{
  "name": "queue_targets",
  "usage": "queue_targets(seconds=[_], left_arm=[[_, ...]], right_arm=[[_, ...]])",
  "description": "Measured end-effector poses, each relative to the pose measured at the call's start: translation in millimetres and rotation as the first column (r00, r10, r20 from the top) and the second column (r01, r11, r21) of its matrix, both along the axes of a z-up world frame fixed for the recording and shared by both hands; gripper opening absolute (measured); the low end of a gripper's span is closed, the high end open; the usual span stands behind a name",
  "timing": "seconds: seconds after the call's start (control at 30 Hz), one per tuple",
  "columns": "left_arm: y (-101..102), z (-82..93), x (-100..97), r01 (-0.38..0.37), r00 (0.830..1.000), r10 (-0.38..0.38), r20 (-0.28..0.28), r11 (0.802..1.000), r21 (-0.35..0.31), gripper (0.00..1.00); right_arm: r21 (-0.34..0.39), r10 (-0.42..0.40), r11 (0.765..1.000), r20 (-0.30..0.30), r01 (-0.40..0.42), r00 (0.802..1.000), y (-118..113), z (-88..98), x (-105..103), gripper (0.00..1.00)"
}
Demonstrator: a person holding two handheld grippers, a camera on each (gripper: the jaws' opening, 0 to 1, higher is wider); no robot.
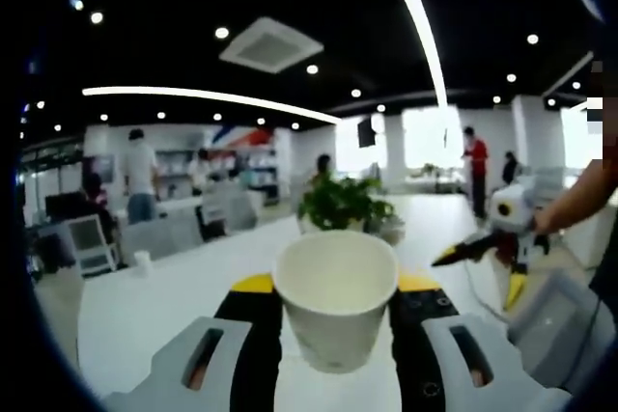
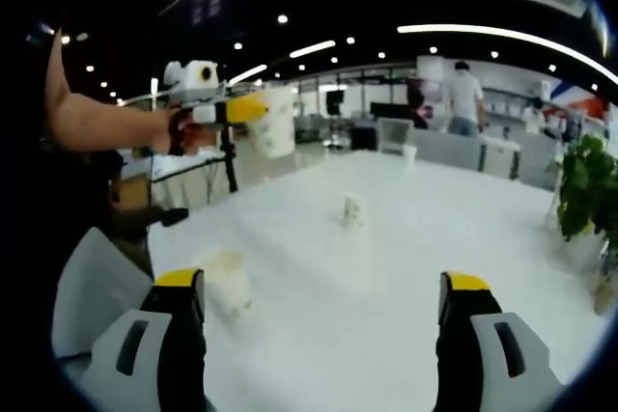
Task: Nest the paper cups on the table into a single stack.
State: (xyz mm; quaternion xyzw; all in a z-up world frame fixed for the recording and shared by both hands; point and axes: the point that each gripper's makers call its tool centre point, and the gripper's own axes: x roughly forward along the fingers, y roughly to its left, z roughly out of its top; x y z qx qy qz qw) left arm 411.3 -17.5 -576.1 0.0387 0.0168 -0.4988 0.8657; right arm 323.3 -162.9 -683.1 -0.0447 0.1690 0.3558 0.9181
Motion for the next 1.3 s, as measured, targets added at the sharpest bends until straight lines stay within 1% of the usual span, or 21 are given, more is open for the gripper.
queue_targets(seconds=[0.1, 0.33, 0.63, 1.1, 1.3], left_arm=[[-1.9, -2.3, -4.5, 0.005, 1.0, -0.005, 0.001, 1.0, 0.005, 0.41], [-4.1, -2.6, -16.2, 0.005, 1.0, -0.005, -0.01, 1.0, -0.017, 0.41], [-4.8, -5.8, -24.6, 0.003, 1.0, -0.003, -0.006, 1.0, -0.016, 0.41], [-0.2, -7.0, -35.2, -0.019, 1.0, 0.018, -0.019, 0.999, -0.047, 0.41], [-2.5, -9.5, -43.6, -0.012, 1.0, 0.012, -0.009, 1.0, -0.025, 0.41]], right_arm=[[0.013, 0.003, 1.0, -0.002, -0.002, 1.0, 0.4, 1.1, -0.8, 1.0], [0.001, 0.009, 1.0, 0.001, -0.009, 1.0, 0.5, 0.9, -1.7, 1.0], [0.004, 0.012, 1.0, 0.005, -0.012, 1.0, 2.2, 2.0, -1.8, 1.0], [0.001, 0.021, 1.0, 0.004, -0.021, 1.0, 5.3, 0.6, -3.4, 1.0], [-0.022, 0.029, 0.999, 0.006, -0.029, 1.0, 5.7, -3.5, -3.6, 1.0]])
